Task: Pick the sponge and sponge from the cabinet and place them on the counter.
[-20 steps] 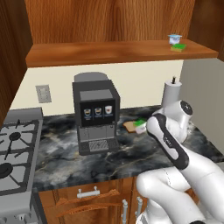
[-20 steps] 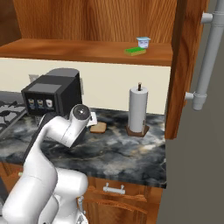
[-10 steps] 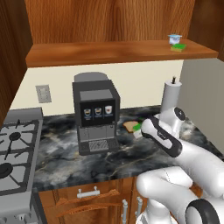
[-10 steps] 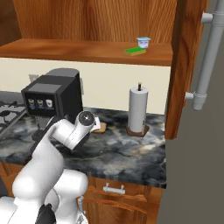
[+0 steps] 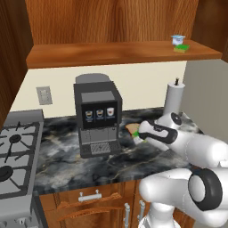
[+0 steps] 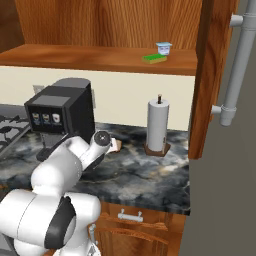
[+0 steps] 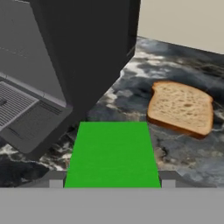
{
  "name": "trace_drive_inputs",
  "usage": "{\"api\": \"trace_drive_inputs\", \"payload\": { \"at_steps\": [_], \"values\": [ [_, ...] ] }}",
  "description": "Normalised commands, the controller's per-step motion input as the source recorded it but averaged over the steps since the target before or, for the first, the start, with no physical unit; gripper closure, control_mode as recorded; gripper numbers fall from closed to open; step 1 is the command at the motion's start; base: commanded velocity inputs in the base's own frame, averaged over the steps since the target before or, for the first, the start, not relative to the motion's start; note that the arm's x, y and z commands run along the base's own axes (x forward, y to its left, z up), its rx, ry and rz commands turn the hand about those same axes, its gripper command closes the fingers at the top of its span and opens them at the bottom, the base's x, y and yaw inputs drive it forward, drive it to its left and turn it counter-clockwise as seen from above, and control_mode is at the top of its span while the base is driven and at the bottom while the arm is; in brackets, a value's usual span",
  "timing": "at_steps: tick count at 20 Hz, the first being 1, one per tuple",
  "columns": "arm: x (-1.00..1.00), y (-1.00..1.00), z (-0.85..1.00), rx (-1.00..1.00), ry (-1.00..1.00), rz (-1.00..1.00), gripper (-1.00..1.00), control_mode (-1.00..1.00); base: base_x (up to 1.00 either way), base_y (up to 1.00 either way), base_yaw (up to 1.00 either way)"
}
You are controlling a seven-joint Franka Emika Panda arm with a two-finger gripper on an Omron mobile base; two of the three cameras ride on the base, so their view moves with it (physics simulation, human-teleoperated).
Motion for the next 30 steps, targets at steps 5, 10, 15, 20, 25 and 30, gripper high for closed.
{"api": "trace_drive_inputs", "payload": {
  "at_steps": [5, 10, 15, 20, 25, 30],
  "values": [
    [0.09, 0.00, -0.40, -0.04, -0.01, 0.00, 1.00, -1.00, 0.00, 0.00, 0.00],
    [0.09, 0.00, -0.22, -0.05, -0.05, 0.00, 1.00, -1.00, 0.00, 0.00, 0.00],
    [0.13, 0.00, -0.28, -0.03, -0.06, 0.00, 1.00, -1.00, 0.00, 0.00, 0.00],
    [0.01, 0.00, -0.40, -0.01, -0.07, 0.01, 1.00, -1.00, 0.00, 0.00, 0.00],
    [0.00, 0.00, -0.23, 0.00, -0.06, 0.01, 1.00, -1.00, 0.00, 0.00, 0.00],
    [0.00, 0.00, -0.21, 0.00, -0.08, 0.02, 1.00, -1.00, 0.00, 0.00, 0.00]
  ]
}}
